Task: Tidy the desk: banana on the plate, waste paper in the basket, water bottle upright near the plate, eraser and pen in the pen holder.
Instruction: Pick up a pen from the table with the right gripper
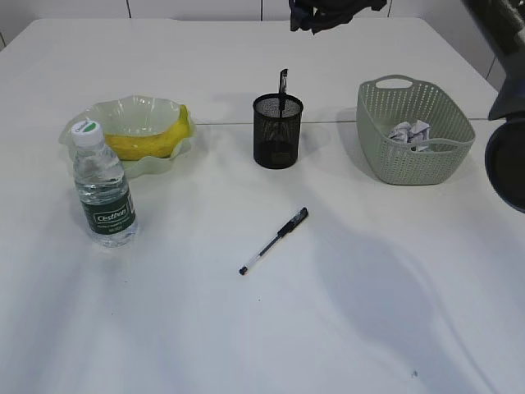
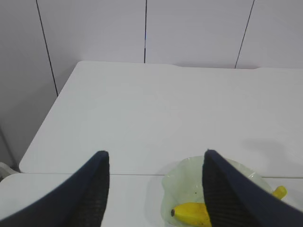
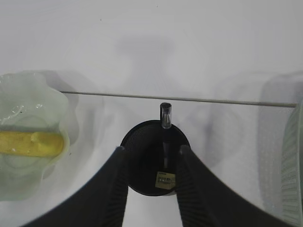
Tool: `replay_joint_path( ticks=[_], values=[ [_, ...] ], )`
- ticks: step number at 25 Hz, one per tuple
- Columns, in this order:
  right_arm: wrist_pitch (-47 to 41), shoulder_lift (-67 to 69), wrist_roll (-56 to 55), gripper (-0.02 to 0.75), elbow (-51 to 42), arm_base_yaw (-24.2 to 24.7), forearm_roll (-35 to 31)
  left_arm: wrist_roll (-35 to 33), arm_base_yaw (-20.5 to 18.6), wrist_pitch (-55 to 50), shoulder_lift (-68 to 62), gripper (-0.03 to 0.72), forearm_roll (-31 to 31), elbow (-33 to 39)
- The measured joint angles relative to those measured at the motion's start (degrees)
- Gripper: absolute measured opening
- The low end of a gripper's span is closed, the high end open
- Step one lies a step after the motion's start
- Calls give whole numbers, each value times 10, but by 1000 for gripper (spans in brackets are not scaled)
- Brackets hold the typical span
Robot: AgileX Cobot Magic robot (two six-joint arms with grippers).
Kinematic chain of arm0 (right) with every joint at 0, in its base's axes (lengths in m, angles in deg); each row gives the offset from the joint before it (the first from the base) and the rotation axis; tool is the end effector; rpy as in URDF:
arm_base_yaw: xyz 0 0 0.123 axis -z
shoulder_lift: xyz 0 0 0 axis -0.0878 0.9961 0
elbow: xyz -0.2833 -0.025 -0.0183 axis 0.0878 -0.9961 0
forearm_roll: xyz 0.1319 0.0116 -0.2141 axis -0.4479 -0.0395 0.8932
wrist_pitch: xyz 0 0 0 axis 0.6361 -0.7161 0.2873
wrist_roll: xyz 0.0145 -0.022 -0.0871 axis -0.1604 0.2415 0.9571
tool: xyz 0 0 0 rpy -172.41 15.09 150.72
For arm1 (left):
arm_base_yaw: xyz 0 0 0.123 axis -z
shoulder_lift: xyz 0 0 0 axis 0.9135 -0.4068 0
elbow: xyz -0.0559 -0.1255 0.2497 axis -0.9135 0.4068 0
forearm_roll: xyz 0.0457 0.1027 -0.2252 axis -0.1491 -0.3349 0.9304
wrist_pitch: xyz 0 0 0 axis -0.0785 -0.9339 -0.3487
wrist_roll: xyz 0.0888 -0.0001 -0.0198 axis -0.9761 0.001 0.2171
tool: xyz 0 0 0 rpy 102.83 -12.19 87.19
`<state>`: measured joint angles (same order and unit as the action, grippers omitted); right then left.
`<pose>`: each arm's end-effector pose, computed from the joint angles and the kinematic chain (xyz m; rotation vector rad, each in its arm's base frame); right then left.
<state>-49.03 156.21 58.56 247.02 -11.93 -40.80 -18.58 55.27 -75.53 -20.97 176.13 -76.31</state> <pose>0.5058 0.1560 0.3255 -0.0843 2.3716 0.2777 0.2953 0.0468 0.3514 -0.1566 1.7675 -0.0031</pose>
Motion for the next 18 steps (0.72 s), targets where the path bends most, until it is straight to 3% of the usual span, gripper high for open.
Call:
replay_joint_path(
  ticks=[9,18],
  values=[
    [-1,-22,59,260,0,0,33,0,0,6,0,433,0,0],
    [-1,-43,74,260,0,0,166,0,0,8,0,433,0,0]
  ],
)
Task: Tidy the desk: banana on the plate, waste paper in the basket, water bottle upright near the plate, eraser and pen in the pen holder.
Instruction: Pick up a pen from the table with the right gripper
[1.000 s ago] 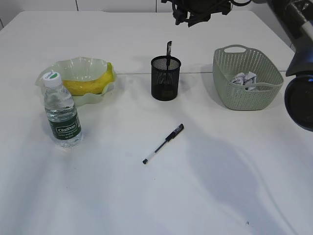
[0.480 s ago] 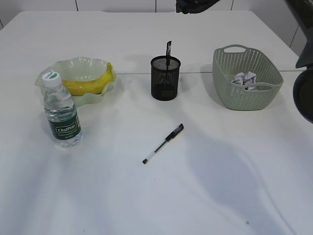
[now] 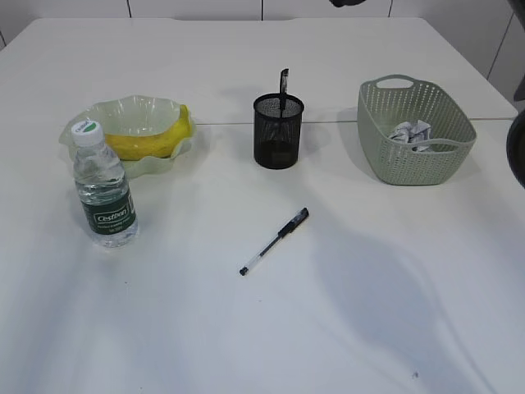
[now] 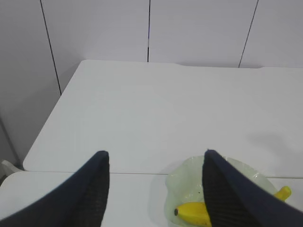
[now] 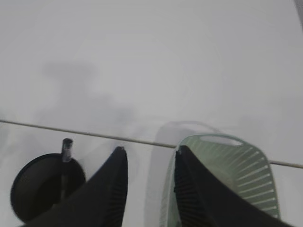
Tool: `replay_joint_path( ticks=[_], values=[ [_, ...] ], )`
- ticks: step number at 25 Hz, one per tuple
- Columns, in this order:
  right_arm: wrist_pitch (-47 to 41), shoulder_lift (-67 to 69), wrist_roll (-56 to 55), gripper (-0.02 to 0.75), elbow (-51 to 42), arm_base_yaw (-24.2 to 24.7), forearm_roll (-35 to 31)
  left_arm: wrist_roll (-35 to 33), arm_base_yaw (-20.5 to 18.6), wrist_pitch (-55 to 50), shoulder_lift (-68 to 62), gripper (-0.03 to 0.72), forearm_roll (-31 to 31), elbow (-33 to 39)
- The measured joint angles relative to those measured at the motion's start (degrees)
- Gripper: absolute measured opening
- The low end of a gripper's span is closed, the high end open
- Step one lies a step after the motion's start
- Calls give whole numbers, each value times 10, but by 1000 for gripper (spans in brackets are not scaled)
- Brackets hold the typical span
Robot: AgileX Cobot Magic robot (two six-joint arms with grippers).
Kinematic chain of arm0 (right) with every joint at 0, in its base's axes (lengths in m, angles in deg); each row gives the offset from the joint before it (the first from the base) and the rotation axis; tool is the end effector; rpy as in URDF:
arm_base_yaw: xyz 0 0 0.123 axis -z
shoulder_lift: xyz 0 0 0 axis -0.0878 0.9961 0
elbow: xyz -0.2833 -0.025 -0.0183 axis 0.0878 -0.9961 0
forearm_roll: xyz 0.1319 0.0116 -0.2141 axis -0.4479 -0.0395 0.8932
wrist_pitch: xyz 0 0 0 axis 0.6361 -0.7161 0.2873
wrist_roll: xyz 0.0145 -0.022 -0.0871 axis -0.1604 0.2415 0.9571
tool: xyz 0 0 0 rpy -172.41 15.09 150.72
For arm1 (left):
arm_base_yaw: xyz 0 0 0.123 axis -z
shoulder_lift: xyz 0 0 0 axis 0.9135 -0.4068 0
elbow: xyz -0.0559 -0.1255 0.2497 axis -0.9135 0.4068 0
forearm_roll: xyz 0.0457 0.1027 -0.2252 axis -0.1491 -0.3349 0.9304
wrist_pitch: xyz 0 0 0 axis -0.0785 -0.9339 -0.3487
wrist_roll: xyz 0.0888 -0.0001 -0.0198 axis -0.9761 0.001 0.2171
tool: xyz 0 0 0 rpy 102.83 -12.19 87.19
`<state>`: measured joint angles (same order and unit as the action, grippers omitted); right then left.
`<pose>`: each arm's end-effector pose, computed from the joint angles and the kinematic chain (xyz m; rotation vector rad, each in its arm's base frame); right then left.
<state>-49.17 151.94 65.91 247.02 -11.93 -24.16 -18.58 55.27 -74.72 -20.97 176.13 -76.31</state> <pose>0.4956 0.1268 0.3669 -0.1794 2.2411 -0.1268 0.2952 0.0480 0.3510 -0.1667 1.7704 0.0090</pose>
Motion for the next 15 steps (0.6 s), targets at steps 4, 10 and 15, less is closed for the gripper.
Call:
replay_joint_path(
  ticks=[4,10,15],
  values=[
    [18,0,1,260,0,0,56,0,0,-1,0,433,0,0],
    [17,0,1,260,0,12,51,0,0,-6,0,433,0,0],
    [2,0,-18,260,0,31,27,0,0,-6,0,433,0,0]
  ],
)
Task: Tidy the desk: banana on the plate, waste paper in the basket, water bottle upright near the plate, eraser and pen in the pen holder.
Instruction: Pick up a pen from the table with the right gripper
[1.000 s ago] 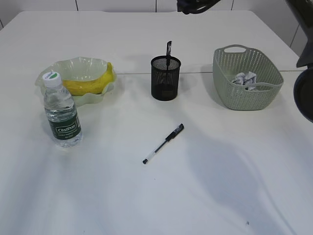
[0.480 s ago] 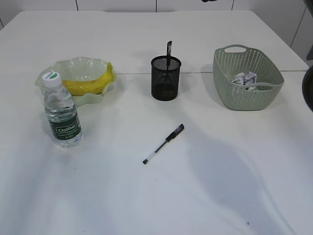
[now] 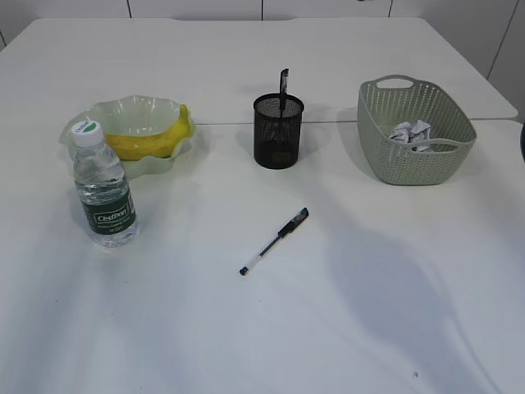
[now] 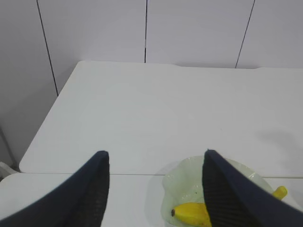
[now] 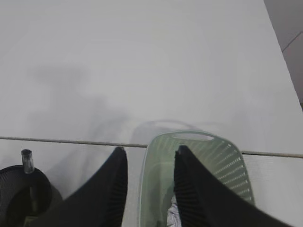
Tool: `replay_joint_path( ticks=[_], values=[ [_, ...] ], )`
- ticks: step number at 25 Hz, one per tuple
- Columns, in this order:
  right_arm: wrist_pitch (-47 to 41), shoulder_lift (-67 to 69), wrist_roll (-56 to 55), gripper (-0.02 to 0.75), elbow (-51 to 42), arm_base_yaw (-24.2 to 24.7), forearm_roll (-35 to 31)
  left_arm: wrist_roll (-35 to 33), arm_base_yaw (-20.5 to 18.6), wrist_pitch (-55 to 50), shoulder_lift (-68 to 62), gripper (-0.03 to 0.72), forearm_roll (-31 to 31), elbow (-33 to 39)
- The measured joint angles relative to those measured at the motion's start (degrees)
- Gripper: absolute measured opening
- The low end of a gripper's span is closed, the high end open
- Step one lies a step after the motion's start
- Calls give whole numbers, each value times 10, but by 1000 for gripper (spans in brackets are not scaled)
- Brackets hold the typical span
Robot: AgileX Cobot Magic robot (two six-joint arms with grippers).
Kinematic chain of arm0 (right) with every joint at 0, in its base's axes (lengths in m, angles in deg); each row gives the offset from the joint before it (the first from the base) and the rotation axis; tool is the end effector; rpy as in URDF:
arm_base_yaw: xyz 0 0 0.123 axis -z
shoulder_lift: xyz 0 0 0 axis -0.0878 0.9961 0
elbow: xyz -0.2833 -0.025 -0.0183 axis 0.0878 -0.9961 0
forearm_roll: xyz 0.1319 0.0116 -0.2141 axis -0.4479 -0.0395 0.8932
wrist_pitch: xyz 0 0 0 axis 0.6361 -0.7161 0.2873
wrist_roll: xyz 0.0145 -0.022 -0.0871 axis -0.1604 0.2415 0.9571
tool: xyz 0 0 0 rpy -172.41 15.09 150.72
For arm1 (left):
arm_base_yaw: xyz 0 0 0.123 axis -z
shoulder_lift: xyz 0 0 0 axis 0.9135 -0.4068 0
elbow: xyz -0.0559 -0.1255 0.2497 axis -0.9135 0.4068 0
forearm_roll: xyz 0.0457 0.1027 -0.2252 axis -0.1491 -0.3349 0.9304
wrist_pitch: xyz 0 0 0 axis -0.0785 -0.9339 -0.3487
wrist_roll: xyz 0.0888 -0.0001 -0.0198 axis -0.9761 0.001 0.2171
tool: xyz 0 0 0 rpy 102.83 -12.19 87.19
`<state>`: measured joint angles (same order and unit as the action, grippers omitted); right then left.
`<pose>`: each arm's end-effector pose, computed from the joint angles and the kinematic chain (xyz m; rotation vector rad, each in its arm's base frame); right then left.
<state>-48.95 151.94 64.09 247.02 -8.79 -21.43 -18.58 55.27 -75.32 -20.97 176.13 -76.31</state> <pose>0.5023 0.0956 0.3682 -0.0750 2.2331 -0.1961 0.2953 0.0471 0.3513 -0.1592 1.7683 0.0001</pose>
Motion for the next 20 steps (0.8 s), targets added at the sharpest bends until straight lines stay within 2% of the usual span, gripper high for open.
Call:
replay_joint_path(
  ticks=[4,11,20],
  values=[
    [-2,0,-11,260,0,6,-12,0,0,0,0,433,0,0],
    [-2,0,-13,273,-16,6,-85,0,0,0,0,433,0,0],
    [-2,-33,-14,265,-115,6,-117,0,0,0,0,433,0,0]
  ],
)
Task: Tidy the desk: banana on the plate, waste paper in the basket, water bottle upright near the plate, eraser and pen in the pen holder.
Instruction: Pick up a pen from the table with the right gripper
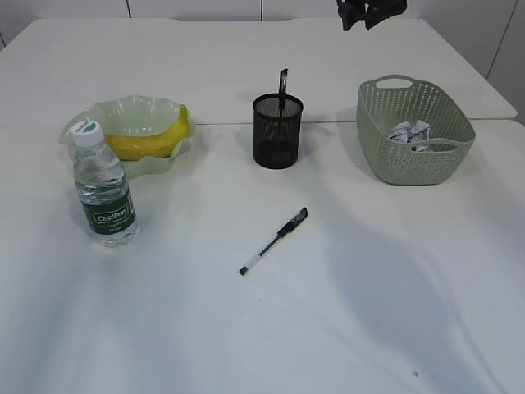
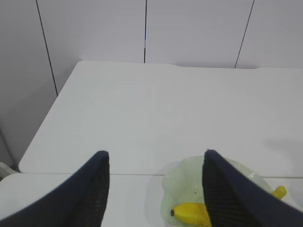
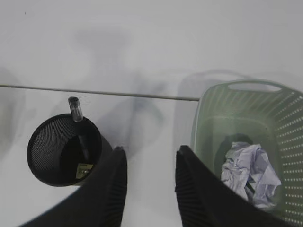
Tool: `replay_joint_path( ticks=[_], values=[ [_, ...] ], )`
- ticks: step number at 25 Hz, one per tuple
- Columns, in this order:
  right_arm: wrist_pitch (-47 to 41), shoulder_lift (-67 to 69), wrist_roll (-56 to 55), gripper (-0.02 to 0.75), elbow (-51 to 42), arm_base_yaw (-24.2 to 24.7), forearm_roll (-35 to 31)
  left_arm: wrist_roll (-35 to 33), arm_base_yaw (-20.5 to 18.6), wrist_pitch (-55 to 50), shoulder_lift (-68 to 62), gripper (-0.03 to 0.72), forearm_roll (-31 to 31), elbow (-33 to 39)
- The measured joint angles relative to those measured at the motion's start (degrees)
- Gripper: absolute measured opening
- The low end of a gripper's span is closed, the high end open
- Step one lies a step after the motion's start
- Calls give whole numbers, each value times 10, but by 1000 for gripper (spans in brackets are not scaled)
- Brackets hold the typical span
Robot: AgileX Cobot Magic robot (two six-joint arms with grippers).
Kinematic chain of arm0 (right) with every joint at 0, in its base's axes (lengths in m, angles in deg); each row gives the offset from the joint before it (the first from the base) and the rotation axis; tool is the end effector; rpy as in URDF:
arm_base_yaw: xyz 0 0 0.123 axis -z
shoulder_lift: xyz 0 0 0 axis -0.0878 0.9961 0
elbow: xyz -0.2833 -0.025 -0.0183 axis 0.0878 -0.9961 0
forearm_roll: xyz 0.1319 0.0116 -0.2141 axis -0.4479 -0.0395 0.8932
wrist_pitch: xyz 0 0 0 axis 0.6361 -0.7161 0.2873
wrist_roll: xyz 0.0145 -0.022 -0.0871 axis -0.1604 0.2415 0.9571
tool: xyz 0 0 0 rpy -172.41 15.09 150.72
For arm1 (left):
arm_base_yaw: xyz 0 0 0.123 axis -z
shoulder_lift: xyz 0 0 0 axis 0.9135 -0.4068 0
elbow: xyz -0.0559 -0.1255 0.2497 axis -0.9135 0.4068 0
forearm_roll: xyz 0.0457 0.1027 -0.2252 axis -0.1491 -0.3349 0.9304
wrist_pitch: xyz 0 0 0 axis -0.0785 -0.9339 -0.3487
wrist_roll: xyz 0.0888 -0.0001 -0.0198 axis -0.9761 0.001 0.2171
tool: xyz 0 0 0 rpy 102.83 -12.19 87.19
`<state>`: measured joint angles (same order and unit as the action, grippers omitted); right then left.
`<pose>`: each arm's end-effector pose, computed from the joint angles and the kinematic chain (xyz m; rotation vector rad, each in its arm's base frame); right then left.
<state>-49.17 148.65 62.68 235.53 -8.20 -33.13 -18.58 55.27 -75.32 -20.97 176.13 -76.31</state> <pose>0.5023 0.1079 0.3389 -0.0839 2.4169 0.0277 0.2953 0.0471 0.3513 -0.1592 1.7683 0.0001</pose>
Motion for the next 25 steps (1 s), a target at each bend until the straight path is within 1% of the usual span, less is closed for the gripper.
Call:
replay_joint_path(
  ticks=[7,8,9,15,17,20,25],
  values=[
    [0,-55,-1,265,-118,-1,-26,0,0,0,0,433,0,0],
    [0,-63,-1,265,-141,-2,-27,0,0,0,0,433,0,0],
    [1,-73,-2,282,-164,-3,-27,0,0,0,0,433,0,0],
    [4,-130,-2,265,-302,-7,-30,0,0,0,0,433,0,0],
    [6,-133,-6,265,-339,-12,-42,0,0,0,0,433,0,0],
    [9,-133,-30,265,-380,-17,-66,0,0,-1,0,433,0,0],
    [11,-133,-117,265,-409,-19,-75,0,0,-6,0,433,0,0]
  ],
)
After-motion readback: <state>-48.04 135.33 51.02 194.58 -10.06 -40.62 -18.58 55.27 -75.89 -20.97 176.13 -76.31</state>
